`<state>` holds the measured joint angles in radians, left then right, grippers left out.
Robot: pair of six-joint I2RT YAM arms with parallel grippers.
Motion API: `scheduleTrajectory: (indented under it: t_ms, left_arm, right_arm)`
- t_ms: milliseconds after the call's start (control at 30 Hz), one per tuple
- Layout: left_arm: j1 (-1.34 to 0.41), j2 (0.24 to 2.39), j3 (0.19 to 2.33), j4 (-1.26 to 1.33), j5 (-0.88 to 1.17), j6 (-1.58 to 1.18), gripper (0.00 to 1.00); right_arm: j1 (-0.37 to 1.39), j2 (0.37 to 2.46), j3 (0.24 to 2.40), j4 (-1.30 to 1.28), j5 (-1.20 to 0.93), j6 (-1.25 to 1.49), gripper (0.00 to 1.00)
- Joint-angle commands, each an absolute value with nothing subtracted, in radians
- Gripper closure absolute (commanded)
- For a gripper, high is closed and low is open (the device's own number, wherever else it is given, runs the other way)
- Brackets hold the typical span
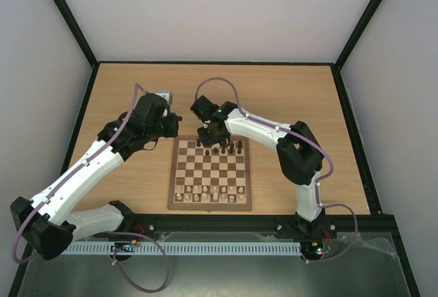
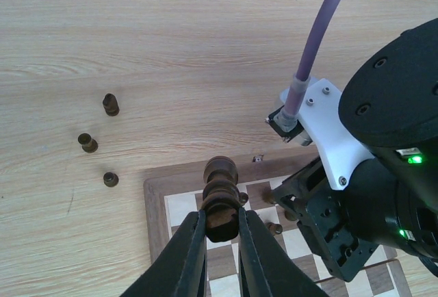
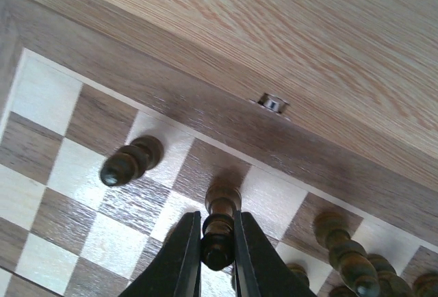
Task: Set up the chess pieces on the board
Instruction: Move the chess piece to the chessboard.
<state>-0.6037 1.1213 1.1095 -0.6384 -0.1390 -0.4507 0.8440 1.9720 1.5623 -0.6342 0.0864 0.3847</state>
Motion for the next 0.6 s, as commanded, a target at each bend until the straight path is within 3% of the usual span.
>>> scheduleTrajectory:
  t_ms: [0,567]
  left_arm:
    - [-0.598,1.125,1.100,-0.634,-0.146,-0.434,0.91]
    - [-0.594,1.124,1.095,-0.631,-0.146,-0.432,0.91]
  right_arm:
    - [0.855,2.000,1.613,-0.681,0.081,0.374,0.89]
    - [0.864,2.028,1.625,-0.677,0.075,0.373,0.88]
